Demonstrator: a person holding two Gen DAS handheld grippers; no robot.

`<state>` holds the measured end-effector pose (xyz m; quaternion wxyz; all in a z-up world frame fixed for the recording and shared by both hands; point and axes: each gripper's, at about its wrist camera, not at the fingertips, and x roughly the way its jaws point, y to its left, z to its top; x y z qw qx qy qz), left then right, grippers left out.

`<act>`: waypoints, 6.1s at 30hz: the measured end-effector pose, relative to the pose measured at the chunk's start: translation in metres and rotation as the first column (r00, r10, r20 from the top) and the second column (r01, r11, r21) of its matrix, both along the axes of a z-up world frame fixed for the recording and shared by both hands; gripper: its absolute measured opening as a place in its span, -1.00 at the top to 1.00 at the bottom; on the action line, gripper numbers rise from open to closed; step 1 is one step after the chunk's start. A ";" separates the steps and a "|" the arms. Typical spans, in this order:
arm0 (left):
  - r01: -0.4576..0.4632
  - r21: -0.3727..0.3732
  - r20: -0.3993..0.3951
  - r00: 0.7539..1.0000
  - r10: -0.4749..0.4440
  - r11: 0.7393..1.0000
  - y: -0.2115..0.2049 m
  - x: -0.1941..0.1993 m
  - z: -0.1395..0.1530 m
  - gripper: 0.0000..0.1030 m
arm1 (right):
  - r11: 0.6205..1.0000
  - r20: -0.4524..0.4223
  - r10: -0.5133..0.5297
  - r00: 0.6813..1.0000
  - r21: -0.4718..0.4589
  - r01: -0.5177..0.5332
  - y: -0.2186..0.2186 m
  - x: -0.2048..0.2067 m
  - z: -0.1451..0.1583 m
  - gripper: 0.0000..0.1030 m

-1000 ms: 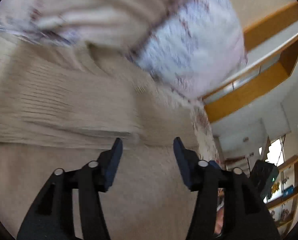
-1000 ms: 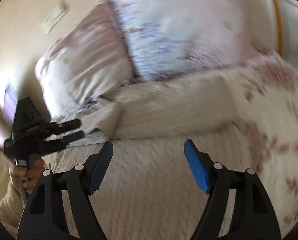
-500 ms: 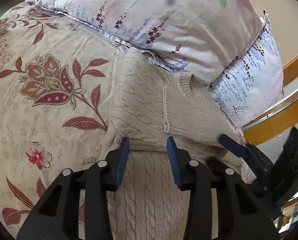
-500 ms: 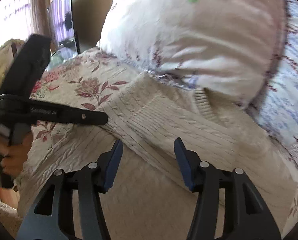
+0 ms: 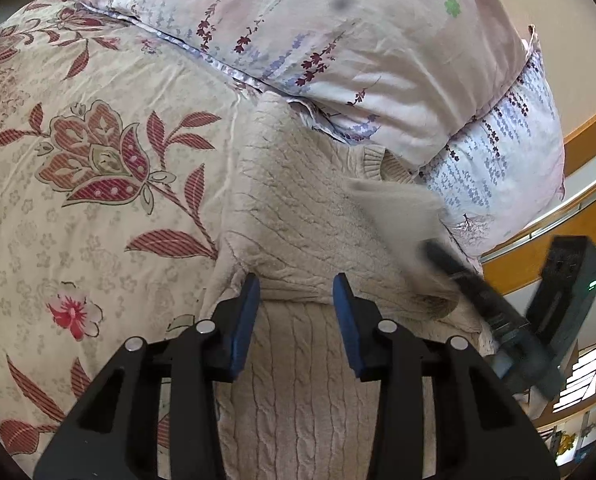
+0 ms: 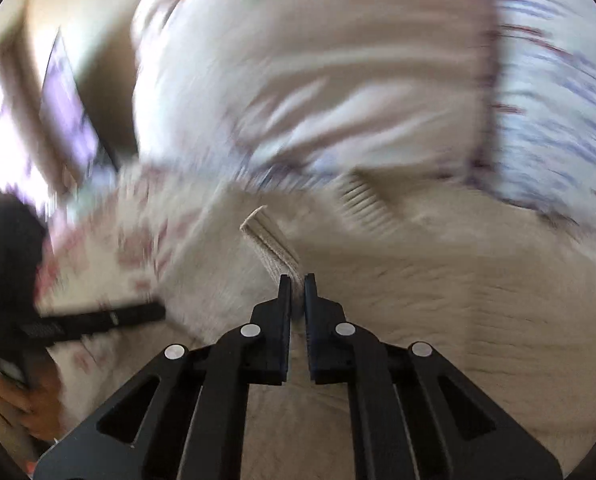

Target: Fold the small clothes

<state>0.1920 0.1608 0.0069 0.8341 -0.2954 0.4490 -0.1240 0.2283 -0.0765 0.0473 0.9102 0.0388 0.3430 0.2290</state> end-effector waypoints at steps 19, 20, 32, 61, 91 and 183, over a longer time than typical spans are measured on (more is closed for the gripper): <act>0.000 -0.017 -0.020 1.000 -0.001 1.000 -0.003 -0.010 0.005 -0.15 | 0.709 -0.420 -0.491 0.763 0.316 0.630 -0.257 -0.026 -0.043 0.07; 0.001 -0.014 -0.021 1.000 -0.001 1.000 -0.003 -0.009 0.005 -0.15 | 0.711 -0.427 -0.486 0.763 0.315 0.629 -0.256 -0.025 -0.044 0.11; 0.020 -0.005 -0.023 1.000 -0.021 1.000 -0.004 -0.005 0.002 -0.16 | 0.784 -0.233 -0.530 0.816 0.234 0.575 -0.234 -0.022 -0.025 0.84; 0.172 -0.134 0.038 0.985 -0.168 0.976 0.027 -0.164 -0.008 -0.13 | 0.840 -0.396 -0.243 0.885 0.371 0.396 -0.293 -0.198 -0.080 0.06; 0.293 -0.163 0.095 0.955 -0.280 0.942 -0.012 -0.204 -0.002 0.87 | 0.916 -0.090 -0.174 0.981 0.350 0.195 -0.238 -0.262 -0.039 0.87; 0.070 0.249 0.035 0.996 -0.081 0.966 -0.005 0.021 0.023 0.82 | 0.870 -0.097 -0.487 0.868 0.038 0.492 -0.268 -0.068 -0.030 0.80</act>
